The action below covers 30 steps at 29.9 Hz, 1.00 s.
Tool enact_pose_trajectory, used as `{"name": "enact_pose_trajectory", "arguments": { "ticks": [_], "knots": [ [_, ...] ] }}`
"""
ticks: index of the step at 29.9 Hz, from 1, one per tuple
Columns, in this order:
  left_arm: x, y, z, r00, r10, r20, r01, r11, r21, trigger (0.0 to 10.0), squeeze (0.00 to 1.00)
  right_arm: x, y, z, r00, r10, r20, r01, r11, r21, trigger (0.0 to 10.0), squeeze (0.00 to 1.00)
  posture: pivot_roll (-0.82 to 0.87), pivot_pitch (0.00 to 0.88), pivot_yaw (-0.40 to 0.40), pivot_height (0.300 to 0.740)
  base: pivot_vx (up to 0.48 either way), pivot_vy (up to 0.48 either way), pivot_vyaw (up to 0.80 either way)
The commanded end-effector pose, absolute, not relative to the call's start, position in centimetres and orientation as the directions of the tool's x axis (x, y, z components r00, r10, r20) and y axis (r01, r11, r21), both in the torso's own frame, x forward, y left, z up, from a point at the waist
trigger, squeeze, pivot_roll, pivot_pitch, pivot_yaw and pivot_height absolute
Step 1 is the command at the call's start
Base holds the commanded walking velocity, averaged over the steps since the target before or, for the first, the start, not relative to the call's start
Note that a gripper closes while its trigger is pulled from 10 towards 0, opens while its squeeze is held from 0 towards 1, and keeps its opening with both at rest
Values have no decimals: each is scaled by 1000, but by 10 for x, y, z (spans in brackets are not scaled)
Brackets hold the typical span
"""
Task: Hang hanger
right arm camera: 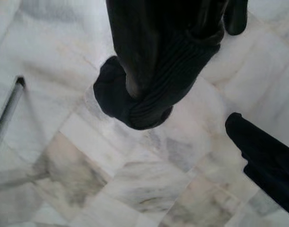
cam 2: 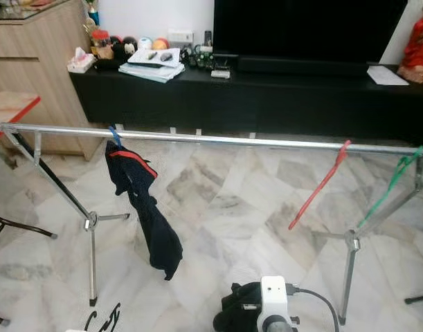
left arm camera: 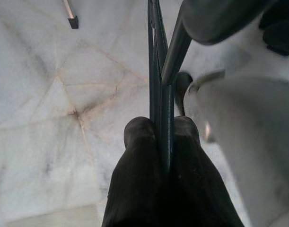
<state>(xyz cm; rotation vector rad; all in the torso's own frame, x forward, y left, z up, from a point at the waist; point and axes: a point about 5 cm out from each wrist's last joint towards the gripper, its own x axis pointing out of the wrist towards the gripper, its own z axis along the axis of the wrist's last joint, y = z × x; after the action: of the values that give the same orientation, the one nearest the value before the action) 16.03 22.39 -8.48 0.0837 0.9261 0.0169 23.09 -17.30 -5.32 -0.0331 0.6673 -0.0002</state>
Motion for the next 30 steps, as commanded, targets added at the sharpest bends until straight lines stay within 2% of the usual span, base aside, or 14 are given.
{"name": "enact_pose_trajectory", "arguments": {
  "ticks": [1,18,27,30],
  "knots": [
    [148,222,-91,566,49,-823,26,997,77,10000,0,240,-174,-47,804,-16,-595,1,1000,-26,10000,0,42,61,14,740,-304,0,0],
    [145,221,-92,565,46,-824,26,997,74,10000,0,240,-175,-46,809,-16,-588,-1,1000,-28,10000,0,41,67,11,740,-307,0,0],
    [144,221,-92,562,37,-826,45,996,76,10000,0,244,-174,-43,822,-28,-569,19,1000,-21,10000,0,30,53,44,740,-307,0,0],
    [147,221,-91,570,37,-821,59,995,85,10000,0,246,-173,-42,827,-28,-561,21,1000,-18,10000,0,32,49,55,740,0,0,0]
  ]
}}
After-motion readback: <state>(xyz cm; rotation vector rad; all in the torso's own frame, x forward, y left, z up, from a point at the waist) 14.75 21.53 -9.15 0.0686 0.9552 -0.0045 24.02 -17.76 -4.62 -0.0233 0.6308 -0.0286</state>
